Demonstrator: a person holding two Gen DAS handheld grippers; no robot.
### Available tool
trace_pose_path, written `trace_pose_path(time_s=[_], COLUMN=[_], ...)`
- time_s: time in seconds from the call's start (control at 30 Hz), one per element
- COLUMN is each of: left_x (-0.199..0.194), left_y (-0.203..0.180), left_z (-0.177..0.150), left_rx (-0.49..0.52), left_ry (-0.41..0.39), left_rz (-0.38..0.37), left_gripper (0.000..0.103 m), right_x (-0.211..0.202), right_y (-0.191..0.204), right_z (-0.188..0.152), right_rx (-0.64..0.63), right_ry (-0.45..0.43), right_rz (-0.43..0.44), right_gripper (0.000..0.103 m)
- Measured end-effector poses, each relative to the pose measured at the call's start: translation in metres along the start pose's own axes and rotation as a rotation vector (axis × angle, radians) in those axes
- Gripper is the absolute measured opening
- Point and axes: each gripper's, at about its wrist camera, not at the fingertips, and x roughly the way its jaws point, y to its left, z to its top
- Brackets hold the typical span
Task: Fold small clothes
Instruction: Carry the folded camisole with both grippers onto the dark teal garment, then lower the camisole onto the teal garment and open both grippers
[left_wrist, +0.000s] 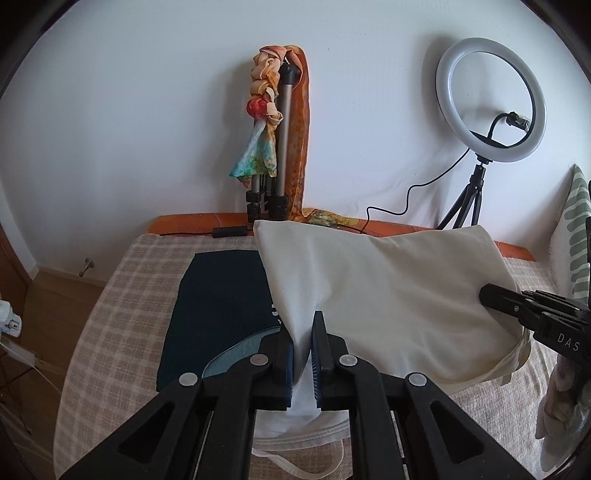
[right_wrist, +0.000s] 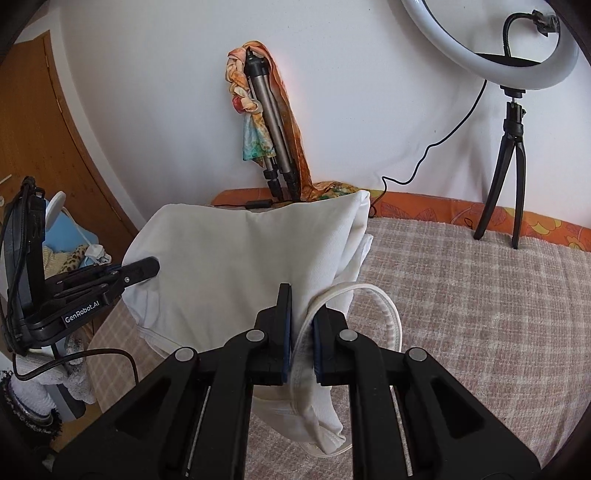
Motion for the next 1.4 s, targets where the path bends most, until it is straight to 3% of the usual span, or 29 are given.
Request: trace_pose_path(time_s=[0.33,0.73,0.9,0.97,1.03,1.1,1.27,1.4], left_x=[0.038,0.082,0.077,0.07,0.063,0.055,0.03,0.005], left_y=[0.039,0.051,0.054,0.055,0.053,0.05,0.037,0.021], left_z=[0.008,-0.002,-0.003,-0.003,-0.003,-0.003,-0.005,-0.009], left_rx=[-0.036,-0.026,-0.028,-0.034,-0.033,-0.03,-0.039,-0.039], left_ry=[0.025,0.103,0.099,0.09,0.086,0.077,0.054,0.023], left_rz=[0.072,0.129,0.181,0.182,0.183,0.187,0.167,0.144], left_gripper=[0.005,0.006,0.015,0.017,0.018,0.027,0.035,0.049], right_x=[0.056,0.097,0.101,0.098,0.091,0.081,0.055,0.027], right_y=[0.043,0.041,0.036,0.034,0.031,0.029,0.027,0.028], right_z=[0.012,0.004,0.003,0.004,0.005,0.006,0.006,0.0], right_rx=[-0.107,-0.091,-0.083,-0.081,-0.076,-0.062,-0.061,-0.072], right_ry=[0.024,0.102,0.135,0.137,0.125,0.11,0.101,0.082], right_rz=[-0.074,-0.094,-0.124,-0.135,-0.134,-0.117,-0.09,-0.087], right_gripper=[0.01,0.01,0.011,0.019,0.036,0.045,0.045,0.045])
